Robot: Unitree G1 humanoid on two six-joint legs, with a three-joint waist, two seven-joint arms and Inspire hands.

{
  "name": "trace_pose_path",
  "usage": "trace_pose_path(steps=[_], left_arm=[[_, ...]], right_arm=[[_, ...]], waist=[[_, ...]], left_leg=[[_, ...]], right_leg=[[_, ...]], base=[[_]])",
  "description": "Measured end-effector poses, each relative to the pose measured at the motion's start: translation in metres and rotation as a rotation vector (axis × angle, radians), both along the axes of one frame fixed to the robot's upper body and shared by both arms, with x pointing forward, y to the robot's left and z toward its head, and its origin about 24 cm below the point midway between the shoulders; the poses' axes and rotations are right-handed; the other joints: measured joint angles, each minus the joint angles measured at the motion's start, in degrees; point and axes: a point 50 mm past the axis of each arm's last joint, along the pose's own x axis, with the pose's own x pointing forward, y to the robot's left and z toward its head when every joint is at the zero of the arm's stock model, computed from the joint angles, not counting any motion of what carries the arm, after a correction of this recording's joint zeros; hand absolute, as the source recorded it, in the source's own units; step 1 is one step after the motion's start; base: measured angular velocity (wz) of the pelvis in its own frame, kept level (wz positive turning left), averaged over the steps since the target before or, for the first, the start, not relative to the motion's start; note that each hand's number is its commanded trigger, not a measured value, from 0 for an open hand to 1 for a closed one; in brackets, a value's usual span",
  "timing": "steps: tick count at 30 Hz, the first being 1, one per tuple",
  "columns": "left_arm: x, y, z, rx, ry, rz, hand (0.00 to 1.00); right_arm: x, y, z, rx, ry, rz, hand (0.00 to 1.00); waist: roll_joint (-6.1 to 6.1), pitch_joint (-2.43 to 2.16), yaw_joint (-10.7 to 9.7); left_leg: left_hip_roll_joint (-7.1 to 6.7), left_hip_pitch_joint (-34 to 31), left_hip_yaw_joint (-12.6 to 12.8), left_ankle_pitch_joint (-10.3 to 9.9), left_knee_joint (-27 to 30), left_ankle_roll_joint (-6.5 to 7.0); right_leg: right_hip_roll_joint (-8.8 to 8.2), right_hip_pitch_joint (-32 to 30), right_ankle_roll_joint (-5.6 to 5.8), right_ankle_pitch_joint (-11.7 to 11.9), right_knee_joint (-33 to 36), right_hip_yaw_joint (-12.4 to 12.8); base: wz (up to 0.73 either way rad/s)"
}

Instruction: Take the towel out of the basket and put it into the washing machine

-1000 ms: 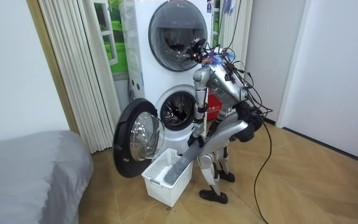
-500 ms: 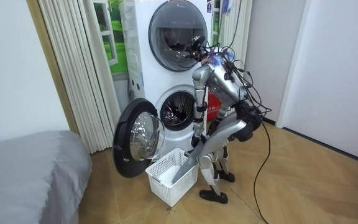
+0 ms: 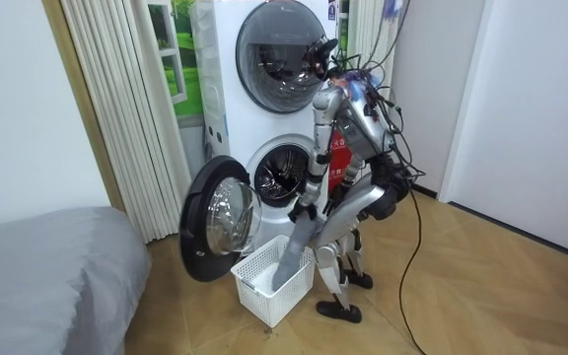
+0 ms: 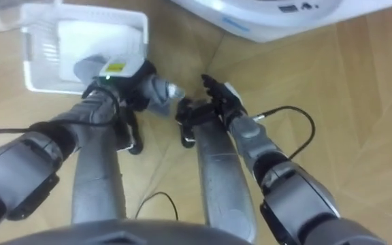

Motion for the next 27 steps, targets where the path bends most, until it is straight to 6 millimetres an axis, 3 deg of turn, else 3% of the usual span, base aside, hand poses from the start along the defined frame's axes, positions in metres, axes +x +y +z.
trace_pose_path(steps=[2, 6, 9, 13, 18, 23, 27], left_arm=[[-0.003, 0.007, 0.001, -0.048, -0.059, 0.062, 1.0], [-0.005, 0.016, 0.007, -0.125, -0.171, 0.128, 1.0], [-0.002, 0.023, 0.019, -0.213, -0.254, 0.19, 1.0], [-0.001, 0.022, 0.029, -0.422, -0.278, 0.279, 1.0], [-0.004, 0.011, 0.027, -0.815, -0.077, 0.36, 1.0], [-0.021, -0.002, 0.009, -1.16, 0.254, 0.3, 1.0], [-0.03, -0.016, 0.002, -1.355, 0.442, 0.226, 1.0]], right_arm=[[-0.007, -0.003, -0.004, -0.015, 0.011, 0.001, 0.0], [-0.013, -0.011, -0.005, -0.012, -0.001, -0.022, 0.0], [-0.013, -0.017, -0.005, -0.035, -0.008, -0.013, 0.0], [-0.018, -0.02, -0.007, -0.051, 0.0, 0.007, 0.0], [-0.016, -0.017, -0.004, -0.04, -0.011, 0.044, 0.0], [-0.022, -0.012, -0.01, -0.041, 0.033, 0.071, 0.0], [-0.023, -0.014, -0.01, -0.033, 0.054, 0.079, 0.0]], waist=[[0.32, -0.13, 0.8], [0.53, -0.28, 1.4], [0.71, -0.43, 1.6], [1.37, -1.26, 1.5], [1.1, -1.44, 1.1], [-0.17, -2.48, 1.4], [-0.24, -2.78, 1.0]], left_leg=[[-0.18, 3.0, 0.4, 0.3, -1.9, 0.07], [-1.79, 6.8, 0.4, 1.9, -6.2, 0.1], [-1.94, 8.8, 0.9, 2.6, -8.3, 0.39], [-1.85, 10.6, 1.2, 2.9, -9.6, 0.8], [-2.77, 13.1, 2.4, 4.1, -12.9, 1.73], [-3.01, 14.4, 2.1, 4.6, -14.4, 2.05], [-2.99, 14.7, 1.7, 5.1, -15.0, 2.36]], right_leg=[[-0.3, 2.9, 0.1, 0.1, -1.5, -0.1], [-1.44, 6.3, 0.5, 0.5, -4.2, -0.1], [-1.76, 8.2, 0.72, 0.8, -6.1, -0.2], [-1.95, 10.9, 1.11, 1.1, -8.8, -0.9], [-3.16, 12.8, 2.06, 1.6, -10.8, -0.5], [-3.56, 14.5, 2.41, 1.9, -12.5, -1.1], [-3.46, 15.8, 2.73, 2.8, -14.3, -2.2]], base=[[0.11], [0.19], [0.06], [0.07], [0.07], [0.07], [0.08]])
